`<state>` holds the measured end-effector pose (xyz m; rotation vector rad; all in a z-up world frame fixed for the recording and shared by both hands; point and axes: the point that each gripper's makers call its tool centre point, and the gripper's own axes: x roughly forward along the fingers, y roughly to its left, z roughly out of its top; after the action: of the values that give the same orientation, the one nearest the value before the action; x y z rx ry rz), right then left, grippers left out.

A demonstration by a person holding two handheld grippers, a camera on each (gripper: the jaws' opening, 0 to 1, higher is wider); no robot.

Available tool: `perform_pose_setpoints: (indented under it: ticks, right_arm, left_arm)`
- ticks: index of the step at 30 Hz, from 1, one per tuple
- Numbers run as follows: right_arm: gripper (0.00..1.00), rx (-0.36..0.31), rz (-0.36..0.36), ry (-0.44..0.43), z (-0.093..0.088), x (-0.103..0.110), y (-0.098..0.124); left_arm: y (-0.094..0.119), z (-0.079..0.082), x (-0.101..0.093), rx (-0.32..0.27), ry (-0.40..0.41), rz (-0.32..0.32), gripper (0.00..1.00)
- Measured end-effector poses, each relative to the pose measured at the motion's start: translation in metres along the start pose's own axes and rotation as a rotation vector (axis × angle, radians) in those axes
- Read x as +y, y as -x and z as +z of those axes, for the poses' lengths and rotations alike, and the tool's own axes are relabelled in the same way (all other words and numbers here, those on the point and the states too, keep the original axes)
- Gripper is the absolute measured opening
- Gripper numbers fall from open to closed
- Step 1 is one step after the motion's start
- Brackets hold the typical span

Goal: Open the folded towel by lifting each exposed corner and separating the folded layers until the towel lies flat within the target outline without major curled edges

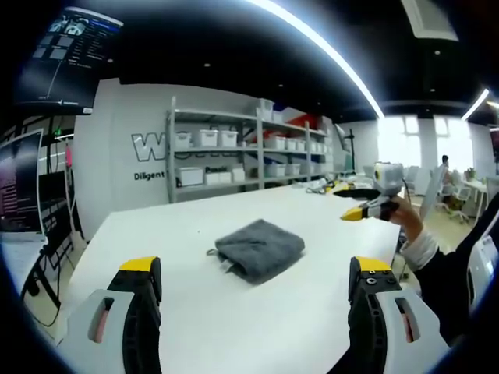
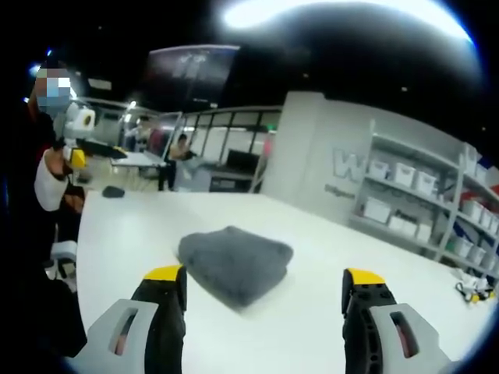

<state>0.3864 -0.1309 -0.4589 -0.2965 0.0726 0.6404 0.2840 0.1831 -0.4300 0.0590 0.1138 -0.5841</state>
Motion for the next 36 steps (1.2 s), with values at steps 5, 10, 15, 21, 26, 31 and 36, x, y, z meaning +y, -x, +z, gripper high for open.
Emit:
perform_pose_setpoints:
  ticks: [5, 10, 15, 21, 26, 31, 36]
  right_arm:
    - [0.81, 0.0, 0.003, -0.006, -0.003, 0.0, -0.002]
    - [0.8, -0.004, 0.015, -0.014, -0.005, 0.001, -0.006]
    - [0.78, -0.037, 0.038, -0.037, -0.001, 0.003, -0.008]
    - [0.78, -0.039, 0.039, -0.035, -0.003, 0.003, -0.013]
    - [0.76, -0.049, 0.035, -0.03, -0.004, 0.002, -0.016]
    - [0.74, -0.06, 0.033, -0.033, -0.005, 0.0, -0.021]
    - [0.73, -0.068, 0.038, -0.038, -0.008, 0.0, -0.027]
  left_arm:
    - [-0.001, 0.0, 0.001, 0.003, 0.002, -0.001, 0.98]
    - [-0.001, 0.0, 0.001, 0.004, -0.001, -0.002, 0.98]
    - [-0.002, -0.001, 0.0, 0.01, -0.005, -0.006, 0.98]
    - [-0.002, -0.001, 0.0, 0.012, -0.009, -0.005, 0.98]
    - [-0.002, -0.002, 0.0, 0.014, -0.013, -0.002, 0.98]
    - [-0.001, -0.002, 0.001, 0.012, -0.009, 0.003, 0.98]
    - [0.0, -0.002, 0.002, 0.01, -0.01, 0.008, 0.98]
